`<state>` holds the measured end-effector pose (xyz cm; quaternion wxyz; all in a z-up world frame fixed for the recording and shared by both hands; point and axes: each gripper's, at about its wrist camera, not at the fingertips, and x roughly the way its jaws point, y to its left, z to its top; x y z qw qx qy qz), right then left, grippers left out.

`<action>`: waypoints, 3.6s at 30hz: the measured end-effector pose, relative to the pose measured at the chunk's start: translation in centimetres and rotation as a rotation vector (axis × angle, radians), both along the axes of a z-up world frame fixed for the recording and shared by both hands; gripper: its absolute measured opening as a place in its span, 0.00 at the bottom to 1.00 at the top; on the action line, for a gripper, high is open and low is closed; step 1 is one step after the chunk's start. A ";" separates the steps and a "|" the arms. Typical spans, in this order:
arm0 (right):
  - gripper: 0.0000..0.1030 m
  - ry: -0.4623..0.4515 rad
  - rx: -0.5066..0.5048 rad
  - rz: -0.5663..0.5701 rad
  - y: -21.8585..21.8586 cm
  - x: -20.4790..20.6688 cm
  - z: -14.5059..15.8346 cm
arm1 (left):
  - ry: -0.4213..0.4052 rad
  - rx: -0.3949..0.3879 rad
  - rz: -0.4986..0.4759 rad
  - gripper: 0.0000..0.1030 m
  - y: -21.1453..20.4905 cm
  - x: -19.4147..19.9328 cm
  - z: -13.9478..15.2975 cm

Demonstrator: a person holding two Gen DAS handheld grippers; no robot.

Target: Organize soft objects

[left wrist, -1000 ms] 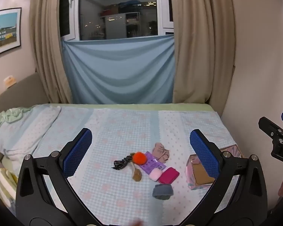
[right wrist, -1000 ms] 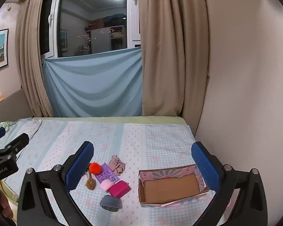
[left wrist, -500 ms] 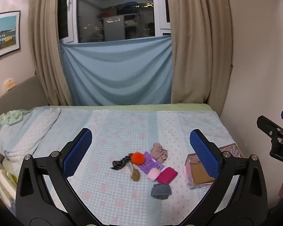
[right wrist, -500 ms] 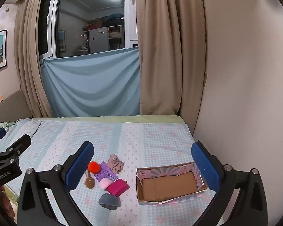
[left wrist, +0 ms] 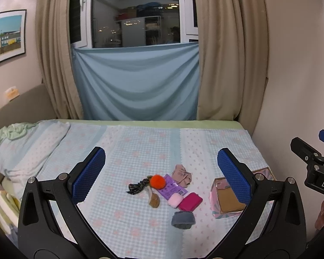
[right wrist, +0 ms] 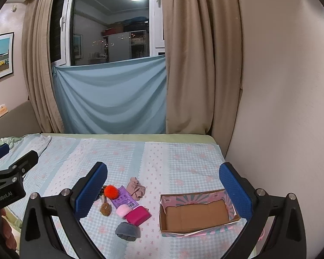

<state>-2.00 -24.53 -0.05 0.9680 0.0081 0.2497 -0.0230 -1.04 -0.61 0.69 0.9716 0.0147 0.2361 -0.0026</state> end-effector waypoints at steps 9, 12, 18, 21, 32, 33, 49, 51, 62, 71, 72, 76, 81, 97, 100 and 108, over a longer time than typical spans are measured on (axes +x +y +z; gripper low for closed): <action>1.00 0.003 0.000 0.008 0.2 0.2 -0.5 | 0.002 -0.011 0.012 1.00 0.2 0.2 0.1; 1.00 0.004 0.000 0.007 0.2 0.2 -0.5 | -0.002 -0.008 0.017 1.00 0.1 0.2 0.2; 1.00 0.009 0.002 0.004 0.4 0.3 -0.7 | 0.000 -0.010 0.017 1.00 0.0 0.4 0.2; 1.00 0.011 0.003 0.005 0.4 0.3 -0.7 | -0.001 -0.011 0.015 1.00 0.1 0.3 0.1; 1.00 0.012 0.003 0.003 0.6 0.5 -0.5 | 0.000 -0.010 0.015 1.00 0.0 0.5 0.1; 1.00 0.013 0.003 0.002 0.6 0.5 -0.6 | 0.000 -0.011 0.016 1.00 0.0 0.5 0.1; 1.00 0.018 0.004 0.000 0.7 0.8 -0.6 | 0.010 -0.015 0.003 1.00 -0.1 1.5 -0.5; 1.00 0.017 0.001 -0.002 0.8 0.8 -0.7 | 0.010 -0.015 0.003 1.00 -0.1 1.5 -0.5; 1.00 0.022 0.006 0.000 0.8 0.9 -0.8 | 0.024 -0.014 0.003 1.00 -0.1 2.2 -0.9; 1.00 0.055 0.005 0.014 0.8 2.4 -1.3 | 0.075 -0.038 0.043 1.00 0.0 3.8 -2.5; 1.00 0.064 0.003 0.021 0.8 2.7 -1.5 | 0.090 -0.039 0.055 1.00 0.1 4.1 -2.9; 1.00 0.118 -0.001 0.065 1.0 4.4 -2.8 | 0.161 -0.028 0.110 1.00 0.2 5.3 -5.6; 1.00 0.191 0.001 0.138 1.3 7.2 -6.2 | 0.275 -0.014 0.154 1.00 0.6 6.9 -11.9; 1.00 0.490 0.086 0.148 7.8 21.3 -26.7 | 0.550 -0.056 0.093 0.99 4.6 18.6 -36.8; 1.00 0.526 0.102 0.121 8.5 23.8 -30.1 | 0.581 -0.066 0.090 0.97 5.1 20.7 -40.3; 1.00 0.577 0.116 0.068 10.0 30.2 -37.6 | 0.662 -0.075 0.063 0.85 5.5 24.6 -47.4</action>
